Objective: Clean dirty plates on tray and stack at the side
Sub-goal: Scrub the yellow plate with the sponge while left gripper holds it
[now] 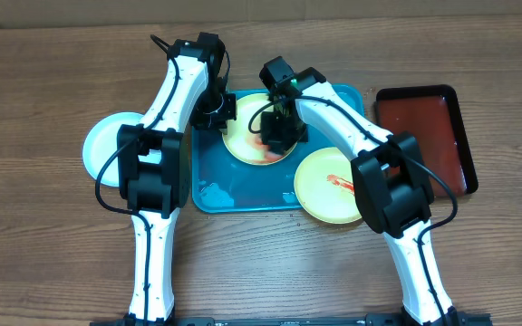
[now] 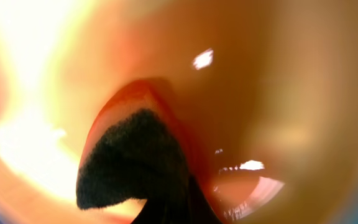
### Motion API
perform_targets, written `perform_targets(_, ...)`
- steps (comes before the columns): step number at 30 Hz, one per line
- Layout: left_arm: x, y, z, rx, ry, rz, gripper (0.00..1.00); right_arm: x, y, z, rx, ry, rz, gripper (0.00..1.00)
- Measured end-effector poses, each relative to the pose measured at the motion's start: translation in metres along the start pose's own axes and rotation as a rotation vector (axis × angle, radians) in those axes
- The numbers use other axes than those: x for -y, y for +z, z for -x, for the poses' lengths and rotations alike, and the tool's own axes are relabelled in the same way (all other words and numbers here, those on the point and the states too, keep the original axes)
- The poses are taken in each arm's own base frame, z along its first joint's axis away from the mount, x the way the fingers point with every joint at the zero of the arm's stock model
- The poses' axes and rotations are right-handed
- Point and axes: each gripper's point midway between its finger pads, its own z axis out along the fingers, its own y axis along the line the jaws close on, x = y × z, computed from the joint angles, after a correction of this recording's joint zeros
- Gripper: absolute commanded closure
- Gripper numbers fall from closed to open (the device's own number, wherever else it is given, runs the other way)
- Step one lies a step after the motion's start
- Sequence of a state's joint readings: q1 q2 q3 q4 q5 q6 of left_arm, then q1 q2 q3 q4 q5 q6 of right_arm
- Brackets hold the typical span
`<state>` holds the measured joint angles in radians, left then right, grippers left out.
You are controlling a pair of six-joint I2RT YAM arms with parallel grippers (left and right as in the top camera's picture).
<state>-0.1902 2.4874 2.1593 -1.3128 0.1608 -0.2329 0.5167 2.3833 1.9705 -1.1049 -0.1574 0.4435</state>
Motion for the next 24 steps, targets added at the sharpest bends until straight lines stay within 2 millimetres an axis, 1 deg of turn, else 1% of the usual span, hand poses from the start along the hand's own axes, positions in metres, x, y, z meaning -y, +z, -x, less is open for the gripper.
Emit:
perform_targets(2,0.000,0.000,0.000,0.000,0.000,0.000,0.96,0.019,-0.005,0.010,0.063,0.001,-0.115,0.96)
perform_targets(4,0.000,0.000,0.000,0.000,0.000,0.000,0.96,0.029,-0.007,0.019,0.112,-0.001,-0.174,0.96)
perform_targets(5,0.000,0.000,0.000,0.000,0.000,0.000,0.96,0.034,-0.010,0.030,0.166,-0.003,-0.216,0.96)
perform_targets(6,0.000,0.000,0.000,0.000,0.000,0.000,0.96,0.036,-0.011,0.034,0.184,-0.005,-0.229,0.96)
perform_targets(9,0.000,0.000,0.000,0.001,0.000,-0.001,0.95,0.033,-0.016,0.057,0.293,-0.028,-0.248,0.96)
perform_targets(11,0.000,0.000,0.001,0.002,0.000,-0.001,0.96,0.024,-0.016,0.069,0.355,-0.044,-0.231,0.96)
perform_targets(13,0.000,0.000,0.001,0.002,0.000,-0.001,0.96,0.014,-0.014,0.075,0.388,-0.059,-0.198,0.96)
perform_targets(15,0.000,0.000,0.001,0.002,0.000,-0.001,0.96,0.002,-0.009,0.074,0.387,-0.079,-0.151,0.96)
perform_targets(20,0.000,0.000,0.001,0.003,0.001,-0.001,0.96,-0.029,0.004,0.058,0.319,-0.156,-0.032,0.96)
perform_targets(22,0.000,0.000,0.001,0.004,0.001,-0.001,0.96,-0.039,0.007,0.046,0.270,-0.198,0.010,0.96)
perform_targets(24,0.000,0.000,0.001,0.006,0.001,0.000,0.96,-0.047,0.010,0.029,0.202,-0.232,0.044,0.96)
